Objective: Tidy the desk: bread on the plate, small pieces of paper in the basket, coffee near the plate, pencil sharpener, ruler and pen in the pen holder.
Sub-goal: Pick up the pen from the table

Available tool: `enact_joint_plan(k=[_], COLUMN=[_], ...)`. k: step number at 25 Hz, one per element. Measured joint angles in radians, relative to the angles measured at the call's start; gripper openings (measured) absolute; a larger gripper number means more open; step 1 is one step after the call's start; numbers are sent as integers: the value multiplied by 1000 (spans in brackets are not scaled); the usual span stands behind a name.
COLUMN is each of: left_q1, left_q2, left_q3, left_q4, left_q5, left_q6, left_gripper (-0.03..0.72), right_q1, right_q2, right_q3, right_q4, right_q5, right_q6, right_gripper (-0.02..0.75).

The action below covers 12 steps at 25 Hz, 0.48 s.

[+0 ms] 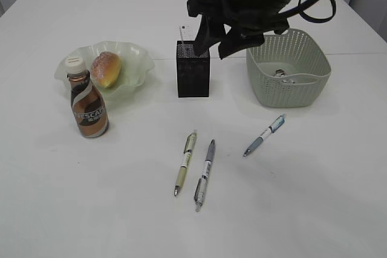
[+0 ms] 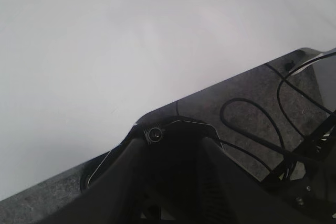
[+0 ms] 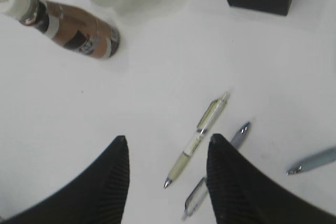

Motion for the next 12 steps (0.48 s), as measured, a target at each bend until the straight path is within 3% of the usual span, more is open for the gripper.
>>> enact_joint_plan(k=[6, 12], left_q1=[0, 0], left_q2=[2, 2], left_q3=[0, 0], left_q4=[0, 0], left_q5=[0, 0], left_q6=[16, 18], left_gripper=[249, 249], right_q1=[0, 0], right_q2=[0, 7], right_q3=[0, 0], right_q4=[-5, -176], right_q5=[101, 101], right_q6=[132, 432], right_gripper=[383, 383])
